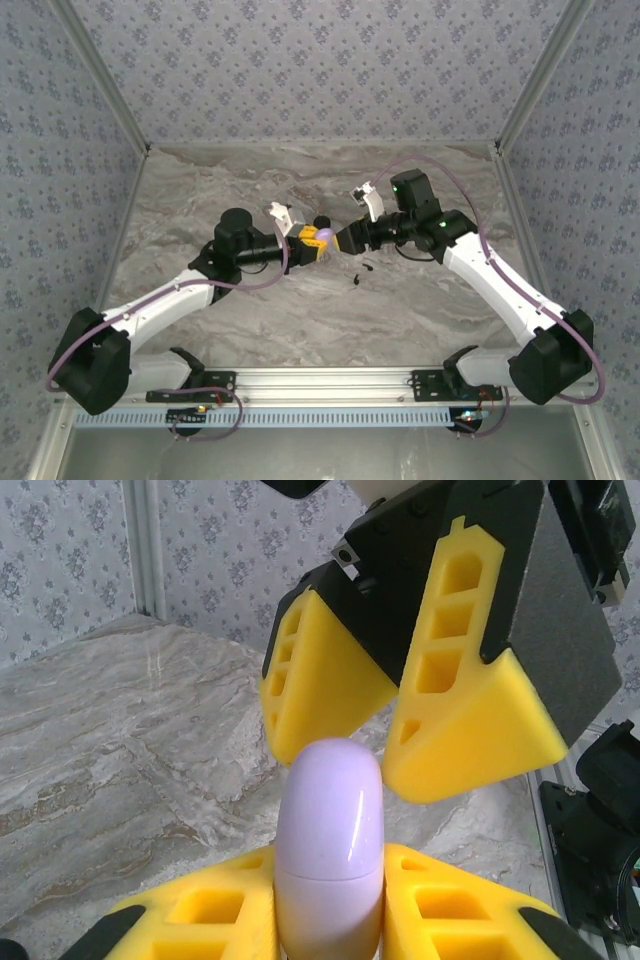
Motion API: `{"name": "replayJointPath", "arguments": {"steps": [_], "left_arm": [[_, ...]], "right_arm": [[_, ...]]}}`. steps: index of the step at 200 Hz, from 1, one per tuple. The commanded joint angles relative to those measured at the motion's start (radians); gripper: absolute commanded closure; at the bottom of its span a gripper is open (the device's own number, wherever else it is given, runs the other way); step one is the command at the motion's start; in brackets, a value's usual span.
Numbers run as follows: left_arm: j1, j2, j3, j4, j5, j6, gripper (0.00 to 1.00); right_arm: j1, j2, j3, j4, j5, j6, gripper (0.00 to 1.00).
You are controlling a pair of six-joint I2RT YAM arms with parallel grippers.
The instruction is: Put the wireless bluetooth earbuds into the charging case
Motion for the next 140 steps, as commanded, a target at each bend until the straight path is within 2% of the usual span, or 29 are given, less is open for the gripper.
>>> {"name": "replayJointPath", "arguments": {"steps": [1, 115, 140], "left_arm": [[-0.013, -0.035, 0.001, 0.028, 0.042, 0.034, 0.76], [-0.044, -0.045, -0.017, 0.034, 0.074, 0.037, 0.76], [-0.044, -0.05, -0.022, 0.028, 0.045, 0.044, 0.76]], "right_arm": [[0.007, -0.009, 0.033, -0.017, 0.021, -0.015, 0.43], [-0.023, -0.008, 0.033, 0.003, 0.164, 0.061, 0.43], [-0.035, -0.009, 0.032, -0.003, 0.174, 0.075, 0.43]]}}
